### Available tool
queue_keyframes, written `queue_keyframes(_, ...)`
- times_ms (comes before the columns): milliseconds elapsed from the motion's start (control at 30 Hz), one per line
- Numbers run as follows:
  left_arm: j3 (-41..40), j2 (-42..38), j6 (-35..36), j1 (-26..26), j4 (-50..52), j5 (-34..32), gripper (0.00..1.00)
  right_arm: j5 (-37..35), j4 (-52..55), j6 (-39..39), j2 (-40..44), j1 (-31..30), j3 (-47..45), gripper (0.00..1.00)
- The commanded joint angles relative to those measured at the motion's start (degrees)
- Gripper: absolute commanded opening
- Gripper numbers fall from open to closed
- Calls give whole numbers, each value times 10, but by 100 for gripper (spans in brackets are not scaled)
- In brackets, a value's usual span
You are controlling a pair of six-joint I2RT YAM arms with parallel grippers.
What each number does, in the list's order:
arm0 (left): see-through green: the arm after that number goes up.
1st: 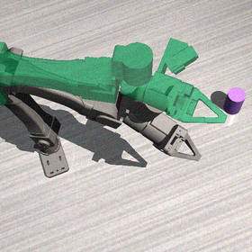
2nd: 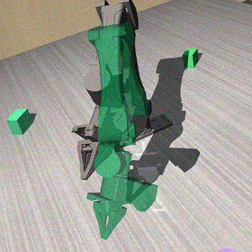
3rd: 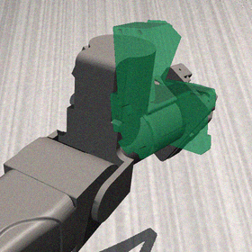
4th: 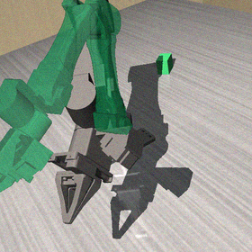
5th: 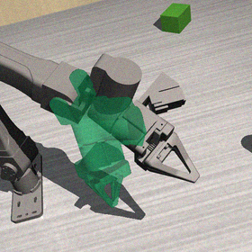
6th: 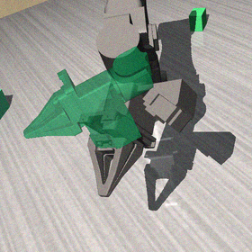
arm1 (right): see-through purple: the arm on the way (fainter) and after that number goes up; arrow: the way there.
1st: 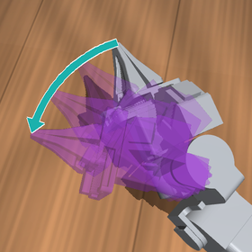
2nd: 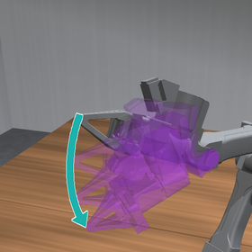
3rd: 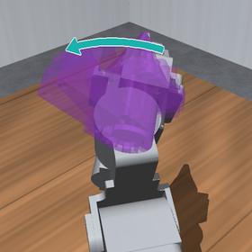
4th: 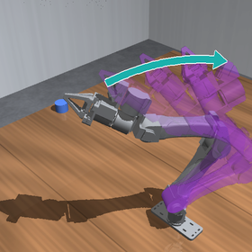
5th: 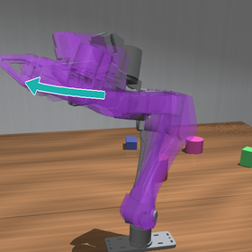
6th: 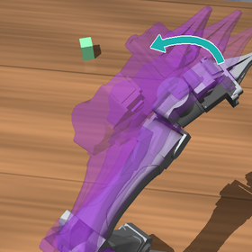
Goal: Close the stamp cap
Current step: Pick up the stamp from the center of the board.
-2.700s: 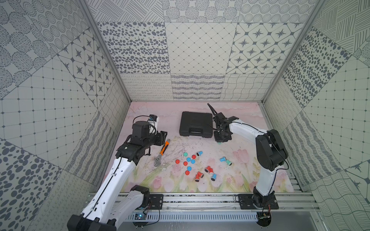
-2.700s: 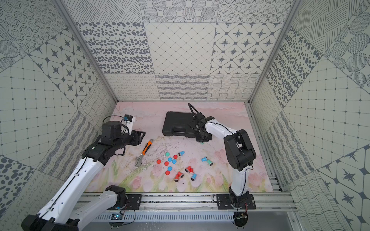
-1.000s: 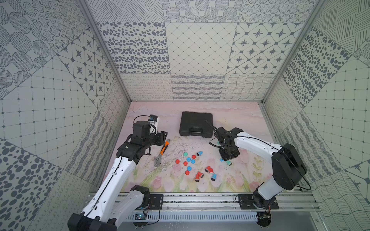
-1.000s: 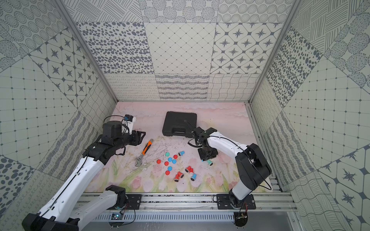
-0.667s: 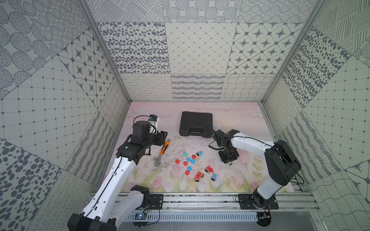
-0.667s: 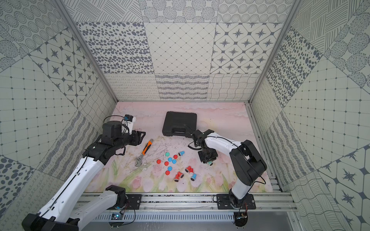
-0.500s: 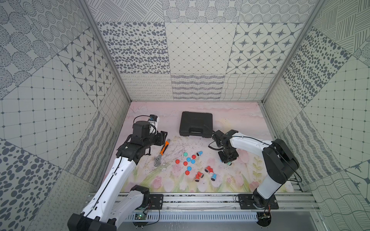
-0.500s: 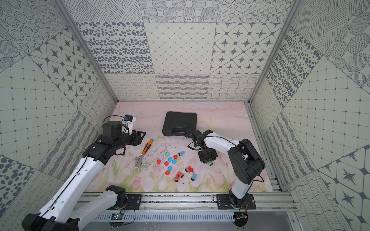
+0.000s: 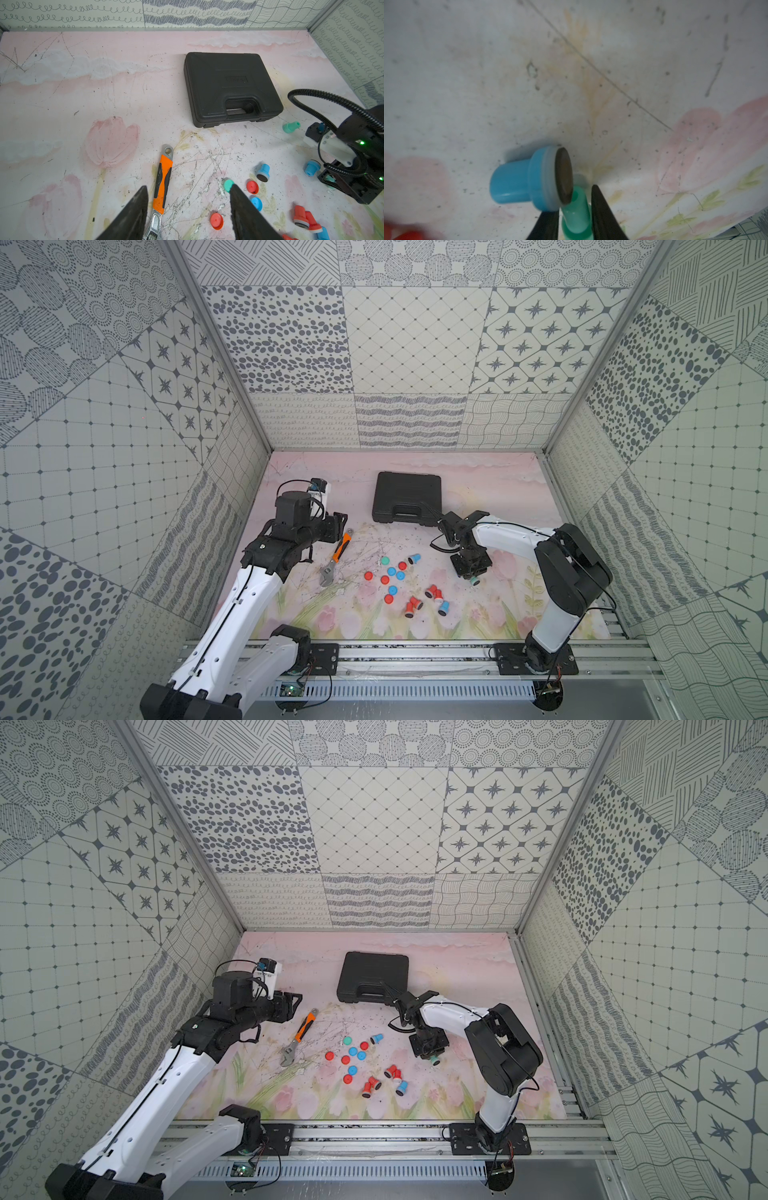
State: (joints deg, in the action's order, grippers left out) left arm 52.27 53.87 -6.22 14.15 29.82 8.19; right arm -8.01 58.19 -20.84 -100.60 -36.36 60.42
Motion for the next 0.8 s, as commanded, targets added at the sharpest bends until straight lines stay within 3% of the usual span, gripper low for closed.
queue_keyframes(0,1,-3,11,-2,12,-6,63,-2,-11,-9,-14,-3,7,25)
queue_keyframes(400,1,-3,11,-2,12,-5,63,-3,0,-28,12,-2,2,15)
queue_keyframes(567,0,-2,9,-3,6,4,63,11,10,-58,76,-2,7,12)
queue_keyframes(767,-3,2,-23,0,-37,69,62,63,-49,-136,173,-11,31,5)
